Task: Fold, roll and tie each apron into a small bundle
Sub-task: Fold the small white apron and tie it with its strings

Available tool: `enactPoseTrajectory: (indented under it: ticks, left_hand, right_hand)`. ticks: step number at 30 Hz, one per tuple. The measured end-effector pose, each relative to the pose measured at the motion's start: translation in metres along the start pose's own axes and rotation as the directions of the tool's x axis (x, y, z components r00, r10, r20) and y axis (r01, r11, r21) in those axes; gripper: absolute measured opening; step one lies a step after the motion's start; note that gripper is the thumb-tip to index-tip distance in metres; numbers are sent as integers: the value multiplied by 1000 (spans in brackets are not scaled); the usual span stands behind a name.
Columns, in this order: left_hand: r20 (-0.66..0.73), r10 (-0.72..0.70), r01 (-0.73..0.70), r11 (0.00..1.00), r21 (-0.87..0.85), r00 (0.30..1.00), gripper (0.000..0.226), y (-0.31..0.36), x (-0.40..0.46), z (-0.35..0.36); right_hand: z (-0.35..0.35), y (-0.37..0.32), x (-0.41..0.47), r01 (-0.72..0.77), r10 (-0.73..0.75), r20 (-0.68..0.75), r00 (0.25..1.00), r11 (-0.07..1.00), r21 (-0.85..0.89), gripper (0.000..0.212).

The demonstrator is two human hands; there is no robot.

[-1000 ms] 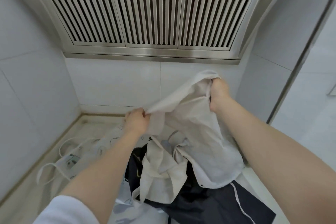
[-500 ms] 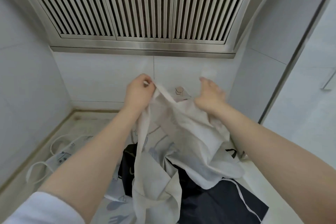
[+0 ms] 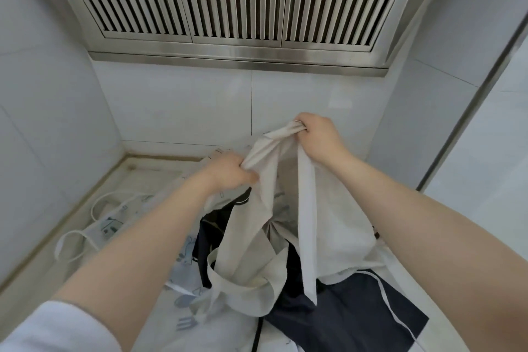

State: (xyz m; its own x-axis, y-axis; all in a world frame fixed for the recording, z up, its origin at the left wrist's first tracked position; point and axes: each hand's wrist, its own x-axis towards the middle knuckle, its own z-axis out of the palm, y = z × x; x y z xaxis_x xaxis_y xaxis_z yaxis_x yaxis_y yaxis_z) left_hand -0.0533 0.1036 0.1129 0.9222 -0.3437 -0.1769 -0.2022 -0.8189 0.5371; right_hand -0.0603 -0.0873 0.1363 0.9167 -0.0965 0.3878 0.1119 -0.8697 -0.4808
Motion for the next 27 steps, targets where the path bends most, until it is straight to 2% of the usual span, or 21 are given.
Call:
enactPoseTrajectory:
  ticks: [1,2,3,5,7,9,11,12,14,16,17,18,20,22,24,25,27]
  left_hand:
    - [-75,-81,69,987,-144,994,25,-2,4,4]
    - [-114,-186,138,930,-340,976,25,-2,8,5]
    - [-86,-289,198,815,-544,953,26,-1,9,5]
    - [55,-313,209,485,-849,948,27,4,8,1]
    - [102,-234,153,212,-965,967,30,9,7,-1]
    - [31,-260,41,35,-999,965,29,14,7,4]
    - [-163,-334,-178,-15,-984,928,18,19,6,13]
    - [-303,-360,-306,52,-951,882,14,23,1,18]
    - [-594,-320,-523,286,-803,738,17,31,-11,25]
    - [-762,-169,-646,436,-626,625,17,39,-22,27]
    - [-799,-124,-669,480,-567,588,16,39,-24,23]
    - [-822,-118,-673,516,-530,557,16,38,-27,17]
    - [-867,-155,-658,592,-465,473,12,27,-27,-1]
    - [-914,-113,-626,696,-352,389,12,16,-27,-20]
    - [-923,-71,-572,767,-293,378,17,15,-23,-36]
    - [-914,-53,-519,810,-275,402,18,16,-18,-40]
    - [-875,7,-342,922,-182,484,19,13,4,-39]
  right_hand:
    - [2,-1,0,-7,7,-4,1000,1000,-30,28]
    - [5,-2,0,-21,21,-4,1000,995,-94,32]
    - [8,-3,-1,-31,32,-2,999,981,-193,35]
    - [12,-2,-4,-20,32,20,999,901,-433,37]
    - [13,-1,-8,-46,93,54,994,822,-568,35]
    - [12,0,-13,-111,203,83,976,785,-610,34]
    - [9,-4,-15,-170,277,86,957,774,-610,35]
    - [9,-5,-15,-184,301,96,949,774,-606,35]
    - [7,-4,-14,-200,329,112,938,776,-598,35]
    - [0,-6,-12,-169,336,167,927,771,-614,34]
    - [-6,-8,-12,-105,329,254,910,773,-626,33]
    - [-12,-13,-11,-14,320,385,866,784,-621,31]
    - [-25,-20,-9,107,348,612,710,806,-582,22]
    - [-31,-19,1,78,376,713,591,854,-515,17]
    - [-30,-17,12,38,415,700,581,845,-533,20]
    - [-29,-16,18,47,430,663,613,818,-574,27]
    - [-20,-7,22,56,404,509,760,740,-671,31]
